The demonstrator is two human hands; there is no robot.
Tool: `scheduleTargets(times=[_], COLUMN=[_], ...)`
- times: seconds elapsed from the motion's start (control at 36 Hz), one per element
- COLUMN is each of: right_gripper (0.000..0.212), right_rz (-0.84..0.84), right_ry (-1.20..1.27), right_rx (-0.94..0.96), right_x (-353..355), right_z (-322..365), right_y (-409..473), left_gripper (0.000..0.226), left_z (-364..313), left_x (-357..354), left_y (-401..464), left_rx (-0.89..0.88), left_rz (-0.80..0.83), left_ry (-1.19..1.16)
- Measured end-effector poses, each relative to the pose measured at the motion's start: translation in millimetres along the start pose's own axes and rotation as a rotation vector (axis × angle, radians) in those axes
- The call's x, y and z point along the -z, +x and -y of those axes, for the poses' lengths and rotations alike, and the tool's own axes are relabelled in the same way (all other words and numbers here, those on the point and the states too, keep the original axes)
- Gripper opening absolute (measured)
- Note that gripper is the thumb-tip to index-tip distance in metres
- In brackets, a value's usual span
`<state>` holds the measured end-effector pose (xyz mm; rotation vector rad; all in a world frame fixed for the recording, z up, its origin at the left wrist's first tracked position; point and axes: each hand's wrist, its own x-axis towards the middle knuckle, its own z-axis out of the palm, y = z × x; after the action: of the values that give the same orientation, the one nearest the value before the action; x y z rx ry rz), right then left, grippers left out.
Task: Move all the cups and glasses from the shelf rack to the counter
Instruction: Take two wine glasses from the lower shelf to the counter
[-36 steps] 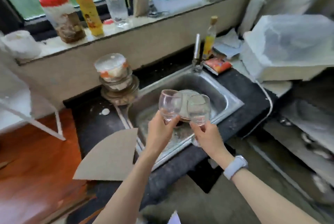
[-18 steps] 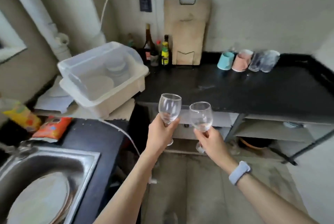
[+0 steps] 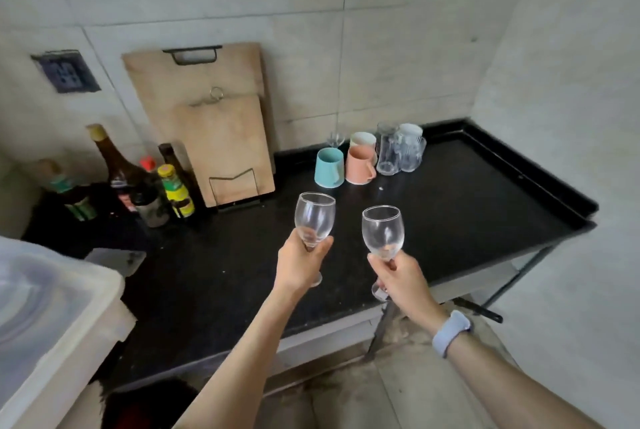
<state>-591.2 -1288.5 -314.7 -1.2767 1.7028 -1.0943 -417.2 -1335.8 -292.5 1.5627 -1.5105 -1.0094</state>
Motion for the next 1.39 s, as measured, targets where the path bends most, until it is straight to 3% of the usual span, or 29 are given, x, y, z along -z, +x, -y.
scheduleTargets(times=[0.14,0.19,0.33,0.56,0.81,0.94,1.22,1.39], right_gripper=[0.033,0.034,0.032,0.027,0.018,0.008,0.014,0.018], right_rz=[-0.027,-0.034,0.02,0.056,0.089,0.093,0.084,0.066], right_ry=[0.007,0.007,-0.013,-0.157,-0.098,-0.091,-0.121,-0.166], right_rx=[-0.083,-0.123,-0.208,-0.129,-0.104,-0.058,-0.057,-0.073], right_x=[8,11,14,17,6,-4,-20,-26], right_z=[-20,-33,-70,-108,-131,-141,-147,-146], right_y=[61,84,151,269,357,379,394,397], left_gripper=[0.011,0.02,0.017,0.019,0.019,0.02,0.027,0.018], left_z=[4,7,24,47,64,75,86,87], left_x=[-33,-51,-101,-168,-200,-208,-215,-217], left_y=[66,88,144,238,303,321,330,325], left_rx=[0.084,0.091,0.205,0.319,0.277,0.311,0.361,0.344], left_rz=[0.129,0.177,0.244,0.078,-0.088,-0.139,-0.184,-0.145], left_ry=[-0.067,-0.064,-0.082,-0.031,0.093,0.071,0.013,-0.018])
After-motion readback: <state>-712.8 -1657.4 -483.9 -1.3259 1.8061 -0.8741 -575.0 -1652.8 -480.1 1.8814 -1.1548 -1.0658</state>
